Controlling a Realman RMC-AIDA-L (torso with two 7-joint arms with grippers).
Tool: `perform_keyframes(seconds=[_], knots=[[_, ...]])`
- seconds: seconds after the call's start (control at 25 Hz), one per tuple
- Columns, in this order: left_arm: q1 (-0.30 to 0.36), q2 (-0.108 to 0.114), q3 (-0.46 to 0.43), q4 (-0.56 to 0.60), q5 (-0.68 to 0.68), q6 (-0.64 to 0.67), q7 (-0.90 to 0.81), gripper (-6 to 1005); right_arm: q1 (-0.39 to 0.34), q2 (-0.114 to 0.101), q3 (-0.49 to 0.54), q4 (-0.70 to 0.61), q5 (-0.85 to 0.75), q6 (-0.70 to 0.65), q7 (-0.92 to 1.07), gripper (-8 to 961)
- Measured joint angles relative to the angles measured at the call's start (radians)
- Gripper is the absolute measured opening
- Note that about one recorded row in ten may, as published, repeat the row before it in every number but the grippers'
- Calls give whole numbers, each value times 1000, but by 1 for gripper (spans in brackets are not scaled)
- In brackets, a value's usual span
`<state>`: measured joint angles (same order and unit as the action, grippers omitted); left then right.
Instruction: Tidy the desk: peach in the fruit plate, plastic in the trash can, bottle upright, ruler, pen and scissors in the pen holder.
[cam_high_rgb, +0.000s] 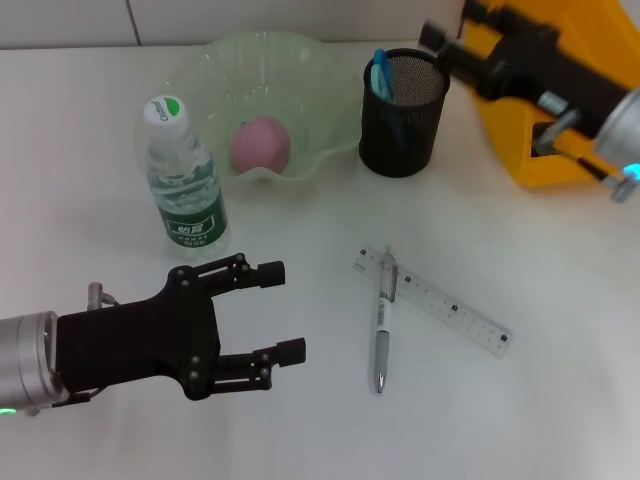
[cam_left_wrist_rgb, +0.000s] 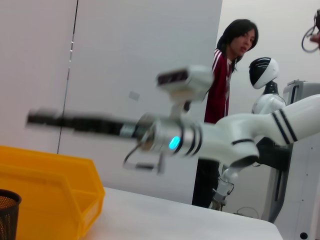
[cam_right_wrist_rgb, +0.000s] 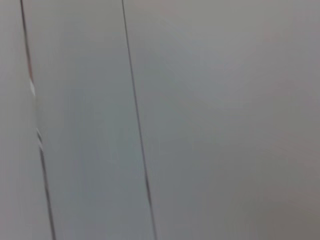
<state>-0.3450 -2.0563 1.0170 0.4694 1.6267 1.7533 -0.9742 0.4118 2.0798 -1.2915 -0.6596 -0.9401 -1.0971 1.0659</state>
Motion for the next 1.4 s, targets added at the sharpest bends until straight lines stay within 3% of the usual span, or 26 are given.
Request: perform_keyframes(seconds=[0.04, 0.16, 0.2, 0.24, 0.28, 0.36, 0.4, 0.44, 0.48, 0.56, 0.6, 0.72, 0.8, 1.0, 1.4], knots=[[1, 1, 0, 0, 0, 0, 0, 810, 0, 0, 0, 0, 0, 0, 0, 601], [1, 1, 0, 0, 0, 0, 0, 810, -93, -2, 20, -249, -139, -20, 305, 668], [2, 1, 0, 0, 0, 0, 0, 810, -111, -5, 67, -444, -356, -55, 619, 697], [2, 1, 0, 0, 0, 0, 0, 810, -111, -5, 67, -444, -356, -55, 619, 725], [4, 3, 0, 0, -1, 7, 0, 810, -100, -7, 90, -517, -465, -86, 746, 754], [5, 3, 0, 0, -1, 12, 0, 810, -35, -20, 133, -620, -753, -208, 1008, 811], [7, 2, 0, 0, -1, 20, 0, 810, 45, -33, 150, -659, -958, -323, 1186, 840], [7, 2, 0, 0, -1, 20, 0, 810, 45, -33, 150, -659, -958, -323, 1186, 840], [7, 2, 0, 0, -1, 20, 0, 810, 95, -36, 151, -669, -1053, -378, 1260, 840], [9, 2, 0, 0, -1, 20, 0, 810, 163, -32, 150, -670, -1194, -444, 1323, 839], [10, 3, -1, 0, -1, 20, 0, 810, 221, -13, 140, -665, -1330, -482, 1340, 839], [10, 3, -1, 0, -1, 20, 0, 810, 264, 2, 93, -651, -1438, -487, 1346, 838], [10, 4, -2, 0, -1, 20, 0, 810, 314, 2, -16, -590, -1485, -447, 1360, 838], [8, 5, -2, 0, -1, 20, -2, 810, 369, 2, -108, -504, -1491, -389, 1366, 837], [9, 7, -3, 0, -1, 22, -3, 810, 409, 7, -280, -351, -1498, -237, 1420, 835]])
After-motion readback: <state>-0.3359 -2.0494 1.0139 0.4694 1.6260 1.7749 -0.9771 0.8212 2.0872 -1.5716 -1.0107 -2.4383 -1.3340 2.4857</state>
